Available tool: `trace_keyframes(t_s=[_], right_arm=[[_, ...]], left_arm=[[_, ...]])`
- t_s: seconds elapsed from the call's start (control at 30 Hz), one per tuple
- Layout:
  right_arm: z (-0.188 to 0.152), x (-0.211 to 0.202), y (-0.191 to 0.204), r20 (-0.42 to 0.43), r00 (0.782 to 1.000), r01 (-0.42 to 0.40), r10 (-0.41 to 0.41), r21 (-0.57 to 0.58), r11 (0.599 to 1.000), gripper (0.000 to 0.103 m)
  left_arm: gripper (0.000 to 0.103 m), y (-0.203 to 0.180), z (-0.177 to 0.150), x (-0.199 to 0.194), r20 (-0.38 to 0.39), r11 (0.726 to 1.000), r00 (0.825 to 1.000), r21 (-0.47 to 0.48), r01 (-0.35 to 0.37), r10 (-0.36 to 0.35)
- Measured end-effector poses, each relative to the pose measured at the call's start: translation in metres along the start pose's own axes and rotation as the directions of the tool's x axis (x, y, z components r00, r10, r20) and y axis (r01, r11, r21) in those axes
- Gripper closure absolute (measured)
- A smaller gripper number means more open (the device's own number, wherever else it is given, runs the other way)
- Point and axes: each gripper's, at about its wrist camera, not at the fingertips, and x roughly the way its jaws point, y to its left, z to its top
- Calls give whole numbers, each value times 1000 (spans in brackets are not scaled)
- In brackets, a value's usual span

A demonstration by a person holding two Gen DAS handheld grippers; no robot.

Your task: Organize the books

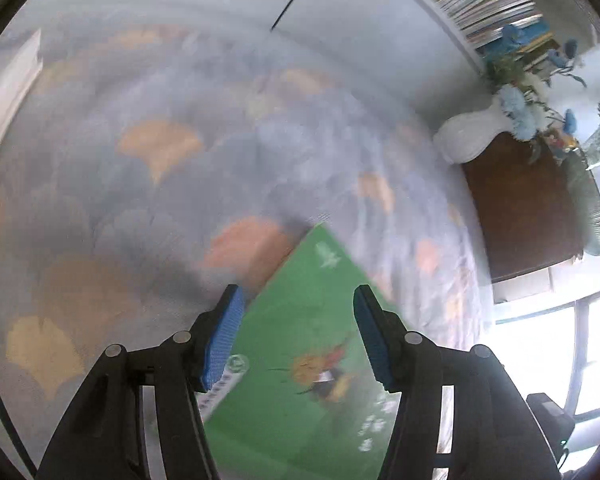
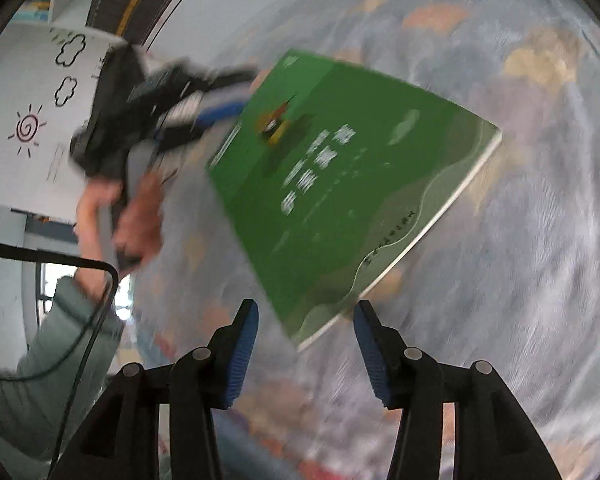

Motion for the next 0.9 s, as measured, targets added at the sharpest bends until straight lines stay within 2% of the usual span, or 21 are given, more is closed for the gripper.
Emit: trace_keyframes(t_s=[0.1, 0.17, 0.23, 0.3, 0.37, 0.43, 0.5, 0.57, 0.63, 0.7, 0.8, 0.9], right_arm=[[7, -33, -1, 95, 993, 70, -66, -43, 997, 54], [21, -53, -11, 166, 979, 128, -116, -66, 990, 54], [39, -58, -20, 208, 964, 187, -168, -76, 979, 54], [63, -54, -33, 226, 956, 207, -187, -66, 976, 54], [85, -44, -51, 236, 957, 173, -166, -11, 985, 55], [92, -28, -57, 225, 960, 164, -169, 42, 986, 60], [92, -15, -53, 227, 962, 141, -153, 68, 988, 61], [80, -15, -53, 225, 966, 114, -129, 77, 990, 60], [67, -19, -64, 203, 979, -5, -28, 157, 988, 60], [47, -23, -69, 193, 981, -56, 18, 192, 980, 60], [25, -23, -61, 172, 985, -58, 25, 190, 980, 60], [13, -23, -47, 153, 988, 3, -28, 157, 988, 60]], left_arm=[[49, -4, -19, -26, 45, 999, 998, -5, -46, 47], [49, 4, -42, -41, 70, 997, 995, -54, -63, 66], [49, 16, -66, -51, 94, 991, 995, -131, -23, 35], [49, 31, -105, -56, 110, 967, 994, -250, 51, -24], [49, 35, -130, -51, 101, 949, 995, -311, 58, -28], [50, 38, -147, -40, 76, 933, 996, -352, 75, -52], [49, 36, -149, -36, 93, 930, 993, -353, 103, -74], [48, 34, -141, -30, 77, 932, 990, -335, 138, -119], [45, 32, -125, -27, 93, 946, 992, -305, 112, -88], [45, 33, -107, -23, 88, 954, 991, -271, 124, -104], [45, 31, -98, -18, 66, 957, 990, -256, 136, -123], [45, 29, -118, -24, 38, 967, 995, -233, 100, -94]])
